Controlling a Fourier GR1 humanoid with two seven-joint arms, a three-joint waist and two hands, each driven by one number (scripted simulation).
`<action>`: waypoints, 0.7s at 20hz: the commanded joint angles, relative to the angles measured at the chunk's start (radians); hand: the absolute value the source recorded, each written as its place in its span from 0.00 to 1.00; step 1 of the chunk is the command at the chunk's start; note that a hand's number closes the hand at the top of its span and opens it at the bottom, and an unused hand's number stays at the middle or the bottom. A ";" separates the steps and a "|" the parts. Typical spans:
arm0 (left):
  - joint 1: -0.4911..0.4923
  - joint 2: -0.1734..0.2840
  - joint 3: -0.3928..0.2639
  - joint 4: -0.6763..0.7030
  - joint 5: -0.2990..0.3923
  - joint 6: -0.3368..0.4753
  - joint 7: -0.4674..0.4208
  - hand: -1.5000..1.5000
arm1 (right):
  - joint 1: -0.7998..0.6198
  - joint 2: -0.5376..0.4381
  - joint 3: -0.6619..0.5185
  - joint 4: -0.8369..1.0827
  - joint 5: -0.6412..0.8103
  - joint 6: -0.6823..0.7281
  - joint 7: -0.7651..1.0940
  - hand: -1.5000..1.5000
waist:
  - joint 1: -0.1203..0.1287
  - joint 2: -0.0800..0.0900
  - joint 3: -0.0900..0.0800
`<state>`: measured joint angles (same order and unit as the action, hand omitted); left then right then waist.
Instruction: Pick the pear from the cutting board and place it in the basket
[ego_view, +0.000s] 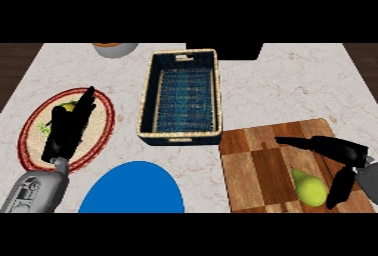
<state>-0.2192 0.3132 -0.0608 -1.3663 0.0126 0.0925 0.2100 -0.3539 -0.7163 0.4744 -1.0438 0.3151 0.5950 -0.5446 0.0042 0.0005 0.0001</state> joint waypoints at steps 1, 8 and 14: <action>-0.012 -0.027 0.001 -0.001 -0.033 0.022 -0.006 0.50 | 0.006 0.004 -0.007 -0.036 0.004 0.117 -0.024 0.00 | -0.004 -0.001 0.000; -0.016 -0.036 0.027 -0.021 -0.026 -0.030 0.048 0.50 | 0.029 0.057 -0.036 0.025 0.076 0.065 -0.065 0.00 | -0.002 0.000 0.000; 0.057 -0.009 0.053 -0.077 -0.012 -0.067 0.034 0.50 | 0.072 0.064 0.012 -0.019 0.126 0.028 -0.074 1.00 | 0.001 -0.002 0.000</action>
<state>-0.2075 0.2950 -0.0176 -1.3961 -0.0114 0.0521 0.2324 -0.3118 -0.6614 0.4590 -1.0486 0.3952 0.5826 -0.5468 0.0027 -0.0049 -0.0062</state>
